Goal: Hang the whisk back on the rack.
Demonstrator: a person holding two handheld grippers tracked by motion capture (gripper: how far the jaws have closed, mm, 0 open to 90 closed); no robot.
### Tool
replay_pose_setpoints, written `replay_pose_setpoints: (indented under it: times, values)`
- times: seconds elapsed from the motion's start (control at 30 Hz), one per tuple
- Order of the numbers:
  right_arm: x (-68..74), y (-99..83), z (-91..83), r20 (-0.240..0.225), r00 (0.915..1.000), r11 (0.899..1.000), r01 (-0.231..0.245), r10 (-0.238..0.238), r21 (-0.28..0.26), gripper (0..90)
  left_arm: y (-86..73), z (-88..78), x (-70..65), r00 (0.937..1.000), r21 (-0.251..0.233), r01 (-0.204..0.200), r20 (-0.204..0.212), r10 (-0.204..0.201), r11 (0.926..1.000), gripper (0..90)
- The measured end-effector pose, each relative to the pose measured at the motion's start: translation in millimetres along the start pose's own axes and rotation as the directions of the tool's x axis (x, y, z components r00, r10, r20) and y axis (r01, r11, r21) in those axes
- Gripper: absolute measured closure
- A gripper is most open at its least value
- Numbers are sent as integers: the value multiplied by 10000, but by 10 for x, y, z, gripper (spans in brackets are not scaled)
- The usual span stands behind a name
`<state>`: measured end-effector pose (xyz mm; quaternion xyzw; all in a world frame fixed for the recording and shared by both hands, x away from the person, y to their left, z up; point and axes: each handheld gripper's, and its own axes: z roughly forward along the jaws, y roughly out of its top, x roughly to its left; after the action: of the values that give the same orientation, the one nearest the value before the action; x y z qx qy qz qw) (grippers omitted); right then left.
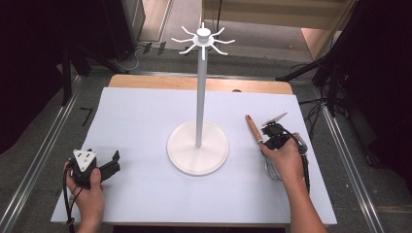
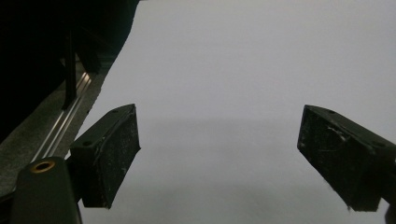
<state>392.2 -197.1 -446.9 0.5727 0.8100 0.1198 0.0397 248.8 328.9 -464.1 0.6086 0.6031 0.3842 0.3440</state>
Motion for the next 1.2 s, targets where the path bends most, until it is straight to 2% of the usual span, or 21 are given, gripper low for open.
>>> replay_pose_setpoints:
  times: [0.17, 0.27, 0.4, 0.53, 0.6, 0.63, 0.77, 0.83, 0.87, 0.93, 0.97, 1.0, 1.13, 1.2]
  values:
    - [29, -13, -5, 233, 9994, 9996, 268, -265, -127, 836, 0, 0, 1, 10000, -1, 22, -6, -22, 10000, 137]
    - [33, -50, -12, 344, 9989, 9980, 333, -315, -541, 839, 1, 1, 4, 10000, 16, 28, -4, -28, 10000, 137]
    - [33, -85, -24, 517, 9978, 9955, 456, -414, -833, 842, 0, 4, 3, 10000, -6, 43, -7, -43, 10000, 137]
    - [27, -143, -38, 419, 9983, 9879, 458, -400, -1480, 843, 1, 1, 3, 10000, 16, 22, -6, -22, 10000, 136]
    - [19, -169, -57, 183, 9991, 9821, 406, -378, -1837, 843, 0, 1, 1, 10000, 6, 16, -19, -16, 10000, 137]
    - [10, -186, -71, -8, 9995, 9774, 292, -301, -2095, 843, 0, 1, 0, 10000, 2, 14, -13, -14, 10000, 136]
    - [-4, -232, -133, -299, 9993, 9617, 153, -245, -2738, 844, 1, 1, -1, 10000, 24, -14, -28, 14, 10000, 136]
    - [-13, -255, -178, -549, 9980, 9461, 109, -303, -3238, 844, 1, 2, -1, 10000, 18, -18, -16, 19, 10000, 136]
    - [-10, -263, -196, -700, 9972, 9413, 1, -252, -3376, 843, 1, 2, -1, 10000, 16, -23, -20, 23, 10000, 137]
    - [-14, -282, -244, -1016, 9942, 9239, -73, -342, -3825, 844, 1, 0, -2, 10000, 36, -36, -32, 36, 10000, 137]
    - [0, -300, -300, -1308, 9902, 9056, -111, -491, -4240, 844, 1, 0, -2, 10000, 46, -47, -31, 47, 10000, 137]
    - [0, -300, -300, -1308, 9902, 9056, -111, -491, -4240, 844, 1, 0, -2, 10000, 40, -41, -30, 41, 10000, 137]
    - [71, -317, -389, -1719, 9818, 8803, -105, -809, -4743, 844, 1, 0, -3, 10000, 39, -44, -36, 44, 10000, 137]
    - [111, -323, -421, -1780, 9792, 8664, -46, -975, -4994, 844, 1, 0, -3, 10000, 38, -44, -35, 44, 10000, 137]
